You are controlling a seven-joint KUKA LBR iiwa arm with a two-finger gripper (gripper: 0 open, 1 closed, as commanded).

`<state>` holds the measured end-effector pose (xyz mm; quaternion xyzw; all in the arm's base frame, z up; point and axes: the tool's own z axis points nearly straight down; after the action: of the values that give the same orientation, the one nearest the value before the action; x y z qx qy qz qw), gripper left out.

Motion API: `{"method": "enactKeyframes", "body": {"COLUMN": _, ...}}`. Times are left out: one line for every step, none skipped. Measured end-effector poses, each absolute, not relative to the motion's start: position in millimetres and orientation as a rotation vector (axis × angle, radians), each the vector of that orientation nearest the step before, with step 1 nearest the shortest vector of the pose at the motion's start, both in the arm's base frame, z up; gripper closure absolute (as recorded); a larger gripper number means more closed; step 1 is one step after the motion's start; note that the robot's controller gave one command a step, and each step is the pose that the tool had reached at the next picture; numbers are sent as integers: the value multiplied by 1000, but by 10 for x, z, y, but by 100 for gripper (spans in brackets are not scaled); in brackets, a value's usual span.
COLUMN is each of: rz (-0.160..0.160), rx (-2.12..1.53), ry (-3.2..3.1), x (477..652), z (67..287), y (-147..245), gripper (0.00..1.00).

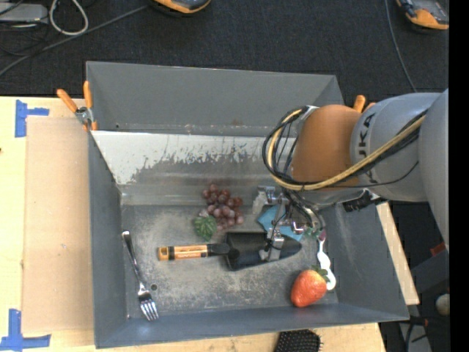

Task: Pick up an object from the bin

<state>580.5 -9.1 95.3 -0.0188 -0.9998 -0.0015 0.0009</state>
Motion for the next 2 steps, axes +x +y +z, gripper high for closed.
{"method": "enactKeyframes", "body": {"rz": -7, "rx": -221, "ry": -3132, "x": 5695, "z": 778, "y": -107, "gripper": 0}}
{"method": "enactKeyframes", "body": {"rz": -5, "rx": -236, "ry": -3134, "x": 5409, "z": 702, "y": -68, "gripper": 0}}
